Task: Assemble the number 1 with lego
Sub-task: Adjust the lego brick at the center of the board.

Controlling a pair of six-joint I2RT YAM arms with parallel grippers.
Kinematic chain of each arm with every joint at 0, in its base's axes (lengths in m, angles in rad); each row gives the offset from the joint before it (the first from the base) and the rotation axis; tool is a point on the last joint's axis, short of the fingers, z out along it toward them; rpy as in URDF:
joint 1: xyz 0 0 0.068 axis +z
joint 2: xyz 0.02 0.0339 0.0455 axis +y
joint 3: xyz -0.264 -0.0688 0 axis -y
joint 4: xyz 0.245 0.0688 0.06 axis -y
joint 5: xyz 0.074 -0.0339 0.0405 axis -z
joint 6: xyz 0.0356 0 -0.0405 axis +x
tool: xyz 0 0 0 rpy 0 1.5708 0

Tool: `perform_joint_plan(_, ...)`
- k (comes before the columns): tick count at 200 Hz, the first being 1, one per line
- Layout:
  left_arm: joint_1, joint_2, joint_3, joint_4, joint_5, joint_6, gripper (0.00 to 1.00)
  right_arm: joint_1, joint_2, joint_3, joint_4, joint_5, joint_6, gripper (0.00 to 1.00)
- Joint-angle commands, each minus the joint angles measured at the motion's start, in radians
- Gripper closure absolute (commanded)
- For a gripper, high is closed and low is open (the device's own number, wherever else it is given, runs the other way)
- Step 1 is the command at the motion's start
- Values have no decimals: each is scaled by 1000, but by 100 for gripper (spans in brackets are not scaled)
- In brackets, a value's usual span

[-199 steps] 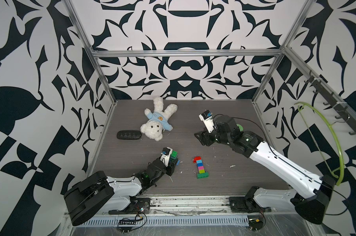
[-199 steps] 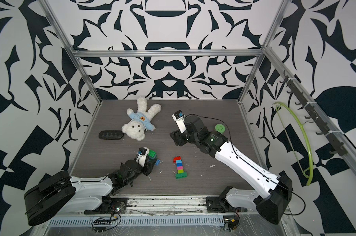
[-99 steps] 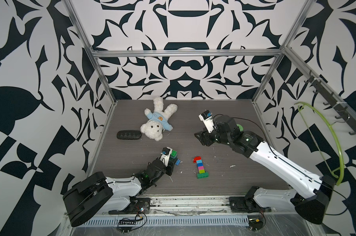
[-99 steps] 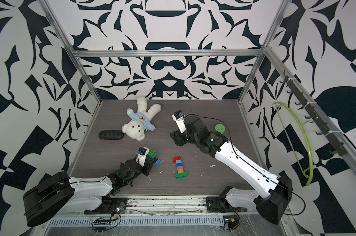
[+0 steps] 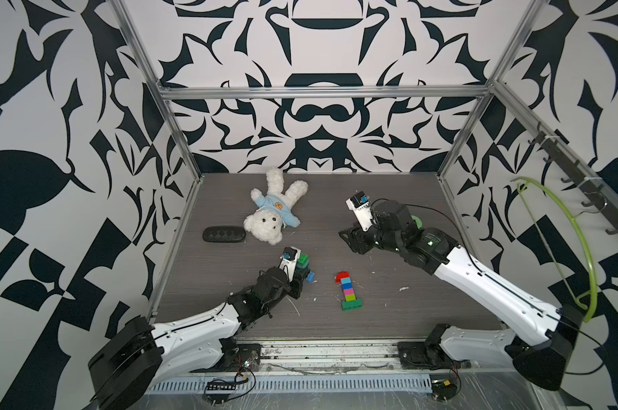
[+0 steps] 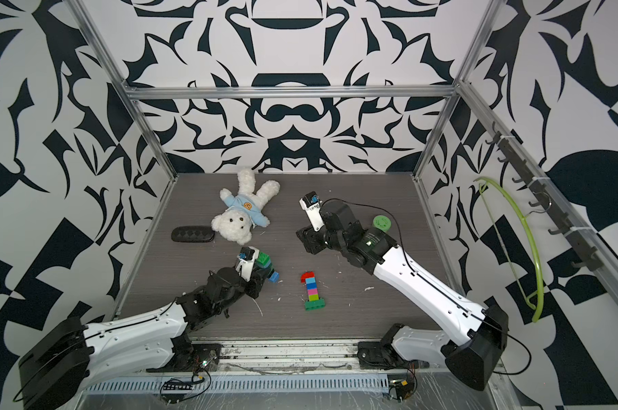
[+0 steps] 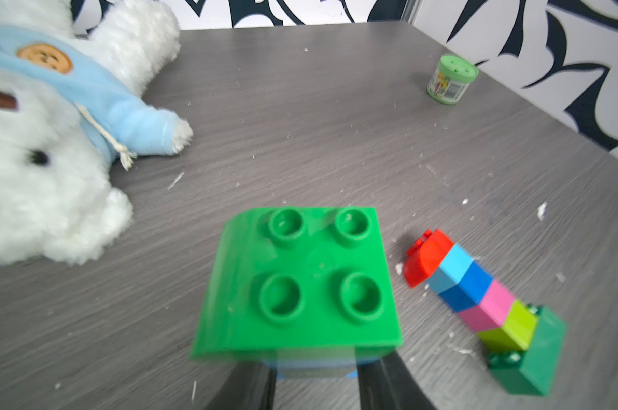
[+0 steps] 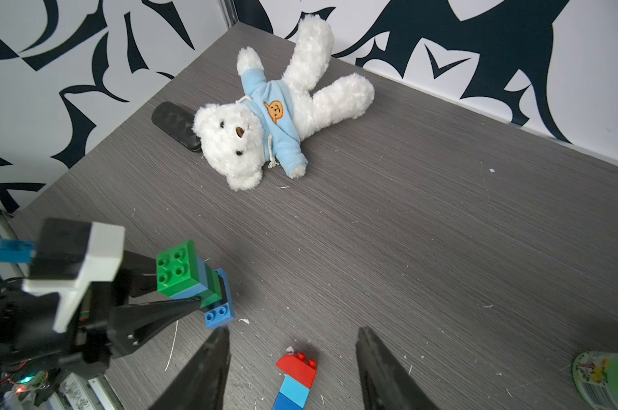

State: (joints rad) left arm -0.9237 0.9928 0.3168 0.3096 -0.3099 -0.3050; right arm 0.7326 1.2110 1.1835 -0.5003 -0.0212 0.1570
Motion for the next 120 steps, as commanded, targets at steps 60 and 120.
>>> perform_joint_plan(60,14,24,502,-912,41,-179,100,-1,-38,-3,-62,79,88,42)
perform_joint_plan(120,226,406,917,-1502,297,-188,100,-1,-45,-22,-74,122,145,46)
